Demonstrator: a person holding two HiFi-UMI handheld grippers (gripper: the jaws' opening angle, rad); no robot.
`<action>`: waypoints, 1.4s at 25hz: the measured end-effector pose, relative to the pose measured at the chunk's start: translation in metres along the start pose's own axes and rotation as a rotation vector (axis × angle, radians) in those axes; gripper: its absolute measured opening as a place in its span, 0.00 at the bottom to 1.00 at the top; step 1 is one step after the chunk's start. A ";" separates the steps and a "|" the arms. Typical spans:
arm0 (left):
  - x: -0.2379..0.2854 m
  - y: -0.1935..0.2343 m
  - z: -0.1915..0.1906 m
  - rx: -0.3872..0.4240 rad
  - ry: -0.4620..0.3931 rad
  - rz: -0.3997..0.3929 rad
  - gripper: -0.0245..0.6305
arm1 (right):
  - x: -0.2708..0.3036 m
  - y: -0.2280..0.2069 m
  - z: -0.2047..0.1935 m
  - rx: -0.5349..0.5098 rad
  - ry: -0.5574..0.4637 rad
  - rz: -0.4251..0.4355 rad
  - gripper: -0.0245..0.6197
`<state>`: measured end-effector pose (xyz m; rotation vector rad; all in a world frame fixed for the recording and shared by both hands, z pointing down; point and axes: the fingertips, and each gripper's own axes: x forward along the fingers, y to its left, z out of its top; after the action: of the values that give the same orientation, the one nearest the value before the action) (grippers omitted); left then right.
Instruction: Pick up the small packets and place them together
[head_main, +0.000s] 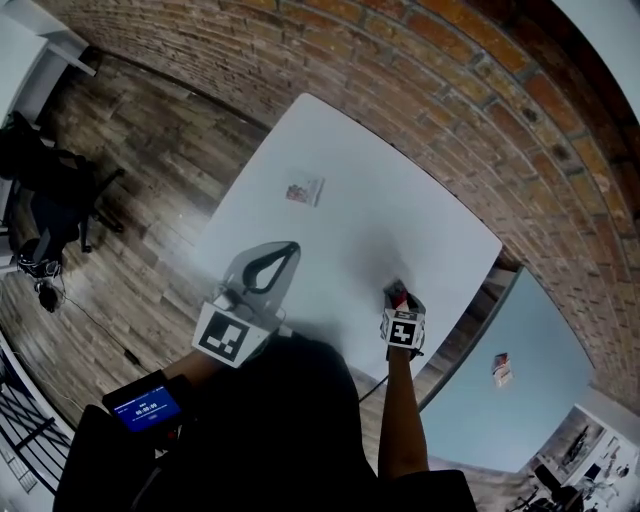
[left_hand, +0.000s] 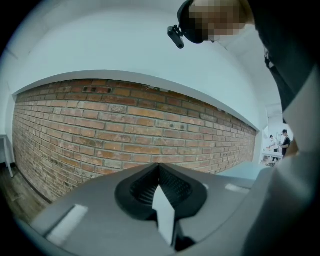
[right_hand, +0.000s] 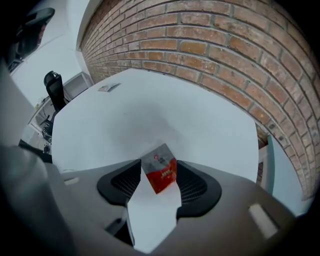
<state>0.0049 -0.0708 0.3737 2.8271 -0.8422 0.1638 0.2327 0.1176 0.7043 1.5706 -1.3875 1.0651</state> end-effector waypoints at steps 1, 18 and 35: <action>0.000 0.002 -0.001 -0.003 0.001 0.001 0.04 | -0.003 -0.001 -0.009 0.003 0.009 -0.003 0.39; -0.013 -0.007 -0.005 0.000 0.001 0.002 0.04 | 0.020 -0.010 -0.011 -0.088 0.094 0.155 0.43; -0.014 -0.003 -0.006 -0.011 0.000 -0.004 0.04 | 0.012 0.014 0.008 -0.096 -0.006 0.177 0.43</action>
<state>-0.0054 -0.0602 0.3769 2.8189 -0.8348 0.1575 0.2200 0.1044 0.7126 1.4028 -1.5815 1.0807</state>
